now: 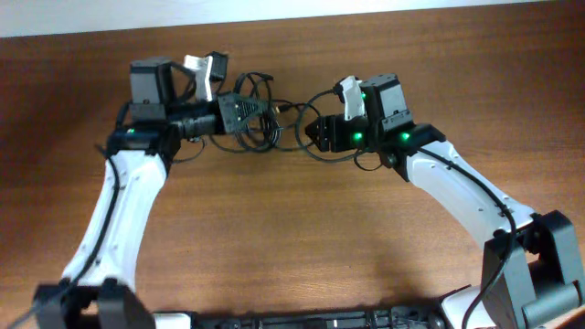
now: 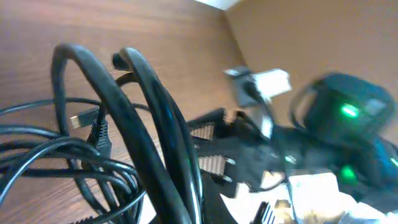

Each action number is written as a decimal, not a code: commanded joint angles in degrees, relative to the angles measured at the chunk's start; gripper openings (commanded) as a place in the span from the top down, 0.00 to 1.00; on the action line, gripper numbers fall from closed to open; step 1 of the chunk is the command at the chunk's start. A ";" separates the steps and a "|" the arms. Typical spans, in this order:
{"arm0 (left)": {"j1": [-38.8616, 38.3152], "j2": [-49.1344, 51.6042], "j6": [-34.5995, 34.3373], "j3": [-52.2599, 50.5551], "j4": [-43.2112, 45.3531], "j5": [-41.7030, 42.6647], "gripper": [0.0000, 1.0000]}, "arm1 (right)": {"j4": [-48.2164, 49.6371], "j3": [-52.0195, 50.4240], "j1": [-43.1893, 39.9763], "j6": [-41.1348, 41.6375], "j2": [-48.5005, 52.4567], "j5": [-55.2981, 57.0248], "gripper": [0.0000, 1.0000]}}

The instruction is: Untangle cables

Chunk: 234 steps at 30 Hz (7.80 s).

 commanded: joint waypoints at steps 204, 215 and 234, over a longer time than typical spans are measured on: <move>13.29 -23.39 -2.60 3.89 -28.94 -58.60 1.00 | -7.56 3.13 -28.04 -0.31 8.00 -6.29 0.96; 34.97 -23.12 -1.25 3.89 -19.39 -60.96 1.00 | -11.69 3.23 -44.83 -3.54 8.00 8.79 0.96; 16.85 -1.86 -0.87 3.89 -19.12 -31.61 0.90 | -22.27 13.73 -36.00 -13.29 -1.75 -7.98 0.96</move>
